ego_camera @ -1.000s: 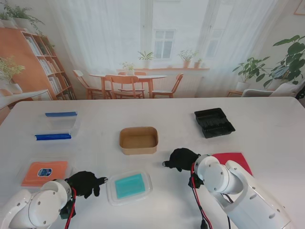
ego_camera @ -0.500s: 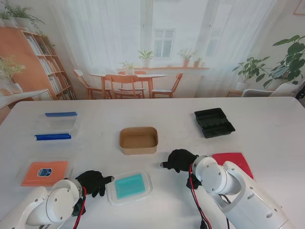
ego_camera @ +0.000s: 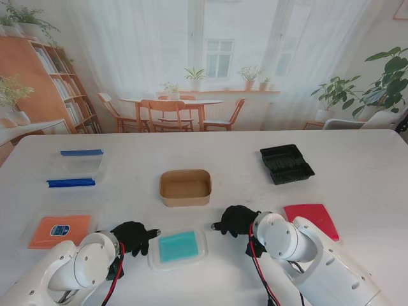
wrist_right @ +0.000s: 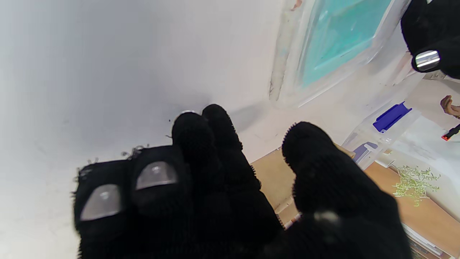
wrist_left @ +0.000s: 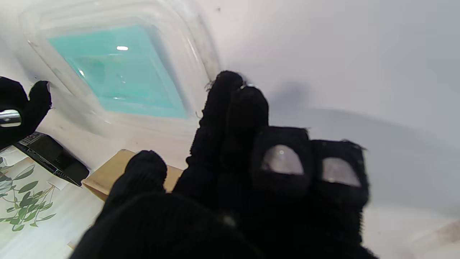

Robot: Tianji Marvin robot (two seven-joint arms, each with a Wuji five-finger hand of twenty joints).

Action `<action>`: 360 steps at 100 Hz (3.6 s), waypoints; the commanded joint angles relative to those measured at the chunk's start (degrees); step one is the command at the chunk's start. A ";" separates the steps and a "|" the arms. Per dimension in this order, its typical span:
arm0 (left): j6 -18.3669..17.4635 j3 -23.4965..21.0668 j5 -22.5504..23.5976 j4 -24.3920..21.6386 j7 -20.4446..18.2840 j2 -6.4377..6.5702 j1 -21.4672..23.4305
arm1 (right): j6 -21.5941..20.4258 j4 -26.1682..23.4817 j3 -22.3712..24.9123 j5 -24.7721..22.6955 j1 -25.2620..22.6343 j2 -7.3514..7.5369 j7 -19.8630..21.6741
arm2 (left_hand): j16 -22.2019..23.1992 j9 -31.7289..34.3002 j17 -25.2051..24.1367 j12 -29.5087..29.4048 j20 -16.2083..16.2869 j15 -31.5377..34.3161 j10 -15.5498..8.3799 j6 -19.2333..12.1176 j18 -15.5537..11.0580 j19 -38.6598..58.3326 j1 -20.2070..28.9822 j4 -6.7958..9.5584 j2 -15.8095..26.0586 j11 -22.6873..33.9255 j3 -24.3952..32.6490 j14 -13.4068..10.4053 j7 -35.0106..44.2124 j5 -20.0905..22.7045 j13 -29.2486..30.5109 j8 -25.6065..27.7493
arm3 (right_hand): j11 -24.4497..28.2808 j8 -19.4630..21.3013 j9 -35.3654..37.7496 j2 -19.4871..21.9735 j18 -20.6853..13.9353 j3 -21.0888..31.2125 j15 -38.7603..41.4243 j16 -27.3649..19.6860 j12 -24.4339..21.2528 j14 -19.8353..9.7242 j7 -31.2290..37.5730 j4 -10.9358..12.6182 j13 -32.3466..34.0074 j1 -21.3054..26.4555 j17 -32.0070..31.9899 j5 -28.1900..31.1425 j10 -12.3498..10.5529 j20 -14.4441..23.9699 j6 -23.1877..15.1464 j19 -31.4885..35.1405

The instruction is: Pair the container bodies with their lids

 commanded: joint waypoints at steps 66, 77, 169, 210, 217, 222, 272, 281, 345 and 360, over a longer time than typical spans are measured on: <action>3.11 5.77 -3.83 4.49 3.06 -0.97 -4.29 | 8.95 -1.12 -1.91 3.36 -1.70 -1.29 -2.45 | 1.79 -3.66 -2.17 -0.97 3.38 -2.28 2.79 8.97 -4.02 9.83 0.15 -1.50 2.37 -1.81 -1.07 3.08 -15.19 -4.73 -2.68 -5.99 | 3.77 -0.46 3.48 2.09 -8.62 -0.14 5.92 -3.13 -0.33 -4.29 0.71 1.08 4.95 -2.34 9.21 3.01 5.97 -5.97 4.38 12.15; 3.30 6.03 -3.84 4.50 3.29 -1.02 -4.43 | 10.42 -1.80 -1.86 3.46 -1.80 -1.01 -1.61 | 1.96 -3.97 -2.42 -1.00 3.76 -2.41 2.76 9.01 -3.89 9.55 0.24 -1.45 2.36 -1.91 -1.08 3.16 -15.37 -4.93 -2.90 -5.94 | 4.18 0.42 3.96 2.52 -9.53 -0.10 6.42 -3.93 -0.52 -5.10 2.12 1.08 5.82 -2.72 10.73 3.33 5.71 -7.62 4.71 12.95; 4.69 6.40 -1.68 3.30 2.49 -0.72 -3.76 | 12.45 -1.21 -3.19 3.52 0.17 0.02 2.21 | 2.54 -4.21 -3.26 -0.35 6.78 -2.35 2.17 7.47 -3.79 8.22 -0.09 -1.49 2.00 -1.16 -1.12 2.43 -10.96 -5.42 -3.11 0.83 | 3.99 2.53 3.83 3.86 -10.10 -0.54 6.70 -5.38 -1.10 -5.08 3.31 1.07 5.82 -3.10 11.21 3.90 5.75 -10.57 4.73 13.82; 5.74 7.87 -1.52 3.93 0.19 -0.16 -5.09 | 12.08 -0.51 -3.61 3.98 0.85 -0.07 2.27 | 2.12 -4.38 -3.32 -0.87 5.74 -3.06 2.85 7.97 -3.76 8.22 -0.13 -1.68 2.69 -2.14 -1.15 3.20 -11.93 -5.80 -3.45 1.96 | 3.87 2.71 3.42 4.00 -9.94 -0.54 6.47 -5.34 -1.14 -4.86 2.99 1.10 5.31 -3.09 10.57 3.68 5.79 -10.49 4.63 13.56; 6.09 8.48 -2.72 4.40 0.78 -0.29 -5.51 | 11.76 -0.14 -3.83 4.47 1.09 -0.22 2.12 | 2.15 -4.59 -3.73 -1.02 5.77 -3.35 3.14 8.11 -3.57 7.97 -0.05 -1.70 2.67 -2.42 -1.16 3.60 -12.48 -5.79 -3.86 1.67 | 3.87 2.72 3.33 3.93 -9.89 -0.55 6.42 -5.30 -1.13 -4.80 2.88 1.10 5.24 -3.04 10.38 3.57 5.74 -10.43 4.60 13.48; 6.29 8.86 -3.34 4.67 1.33 -0.39 -5.73 | 11.69 0.13 -3.98 5.12 1.21 -0.44 1.67 | 2.19 -4.73 -3.93 -1.07 5.82 -3.43 3.22 8.10 -3.45 7.85 -0.10 -1.72 2.72 -2.52 -1.20 3.81 -12.72 -5.82 -3.98 1.54 | 3.88 2.74 3.31 3.94 -9.87 -0.56 6.41 -5.27 -1.12 -4.80 2.86 1.10 5.24 -3.06 10.38 3.61 5.78 -10.39 4.61 13.46; 5.42 9.01 -6.38 5.81 6.83 -1.78 -5.43 | 11.85 -0.31 -2.62 11.05 -0.56 -1.84 -1.00 | 2.47 -5.68 -5.63 -1.88 7.07 -4.78 3.99 8.31 -2.28 6.36 0.44 -1.52 2.54 -3.48 -1.10 5.44 -14.01 -6.06 -5.46 0.66 | 3.88 2.94 3.07 3.30 -9.60 -0.36 6.17 -5.01 -1.13 -4.49 2.69 1.21 4.85 -2.92 9.76 3.61 5.99 -9.95 4.68 13.14; 4.74 8.23 -6.62 5.38 7.60 -2.00 -4.79 | 11.59 -0.44 -2.55 11.23 -0.63 -1.83 -0.93 | 2.51 -5.67 -5.67 -1.94 7.32 -4.87 4.00 8.26 -2.13 6.21 0.46 -1.50 2.47 -3.49 -1.11 5.57 -13.99 -5.96 -5.48 0.64 | 3.87 2.97 3.06 3.34 -9.58 -0.34 6.15 -4.98 -1.15 -4.49 2.67 1.21 4.86 -2.95 9.76 3.59 6.00 -9.89 4.68 13.11; 1.29 5.36 -7.91 2.86 9.34 -2.52 -2.00 | 10.00 -3.20 -0.18 13.30 -3.17 -1.99 -1.48 | 2.60 -5.63 -5.72 -2.14 8.21 -4.95 3.99 8.26 -1.82 5.78 0.74 -1.31 2.13 -3.52 -1.01 5.57 -13.82 -5.86 -5.38 0.75 | 3.80 3.18 3.04 3.24 -9.39 -0.28 6.00 -4.75 -1.23 -4.13 2.57 1.18 4.65 -3.06 9.60 3.65 6.17 -9.49 4.80 12.91; 0.72 4.50 -7.96 2.04 9.87 -2.66 -1.17 | 9.48 -3.42 0.17 13.40 -3.52 -2.09 -1.87 | 2.61 -5.55 -5.71 -2.16 8.33 -4.95 4.00 8.24 -1.81 5.73 0.77 -1.30 2.10 -3.49 -1.03 5.57 -13.86 -5.87 -5.38 0.74 | 3.80 3.20 3.02 3.18 -9.36 -0.25 5.99 -4.72 -1.24 -4.13 2.54 1.18 4.65 -3.03 9.56 3.66 6.15 -9.44 4.81 12.89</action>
